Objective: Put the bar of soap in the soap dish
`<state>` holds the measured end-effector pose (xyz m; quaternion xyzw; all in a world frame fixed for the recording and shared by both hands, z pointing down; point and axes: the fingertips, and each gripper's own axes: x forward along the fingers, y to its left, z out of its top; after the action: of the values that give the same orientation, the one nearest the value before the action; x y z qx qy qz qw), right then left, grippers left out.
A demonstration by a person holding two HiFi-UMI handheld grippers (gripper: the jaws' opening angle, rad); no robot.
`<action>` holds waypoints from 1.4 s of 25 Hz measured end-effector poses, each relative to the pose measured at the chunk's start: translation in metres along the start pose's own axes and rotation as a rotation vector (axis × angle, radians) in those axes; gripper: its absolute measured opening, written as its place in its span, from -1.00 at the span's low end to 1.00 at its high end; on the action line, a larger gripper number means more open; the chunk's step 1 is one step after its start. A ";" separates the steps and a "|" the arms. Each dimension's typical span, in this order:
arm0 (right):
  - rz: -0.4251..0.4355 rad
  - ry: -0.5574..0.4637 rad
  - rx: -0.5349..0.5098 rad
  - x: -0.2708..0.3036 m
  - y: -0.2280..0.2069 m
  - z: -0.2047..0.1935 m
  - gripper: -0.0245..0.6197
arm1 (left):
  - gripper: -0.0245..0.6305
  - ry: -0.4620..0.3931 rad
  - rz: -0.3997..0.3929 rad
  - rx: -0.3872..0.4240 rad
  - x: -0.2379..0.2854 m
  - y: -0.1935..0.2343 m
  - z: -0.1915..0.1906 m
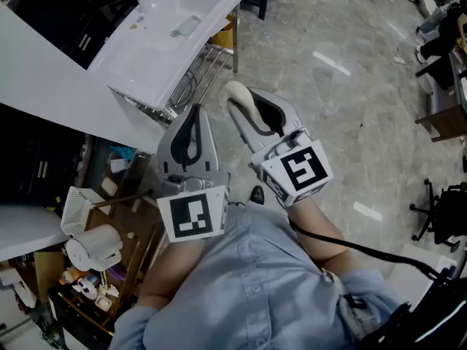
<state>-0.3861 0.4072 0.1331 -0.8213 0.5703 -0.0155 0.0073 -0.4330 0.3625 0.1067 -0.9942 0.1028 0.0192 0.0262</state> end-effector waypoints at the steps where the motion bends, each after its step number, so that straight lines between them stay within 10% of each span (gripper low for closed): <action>1: 0.000 -0.003 0.000 -0.001 -0.001 0.000 -0.58 | -0.91 -0.001 0.000 0.000 0.000 -0.002 0.000; 21: 0.052 -0.013 0.069 -0.035 -0.061 -0.016 -0.58 | -0.91 0.034 0.027 0.008 0.023 -0.073 -0.012; 35: 0.070 0.030 0.060 0.038 -0.092 -0.032 -0.58 | -0.91 0.067 0.049 -0.051 0.098 -0.015 -0.046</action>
<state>-0.2881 0.4038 0.1680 -0.8000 0.5979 -0.0447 0.0238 -0.3329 0.3549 0.1485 -0.9918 0.1274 -0.0107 -0.0031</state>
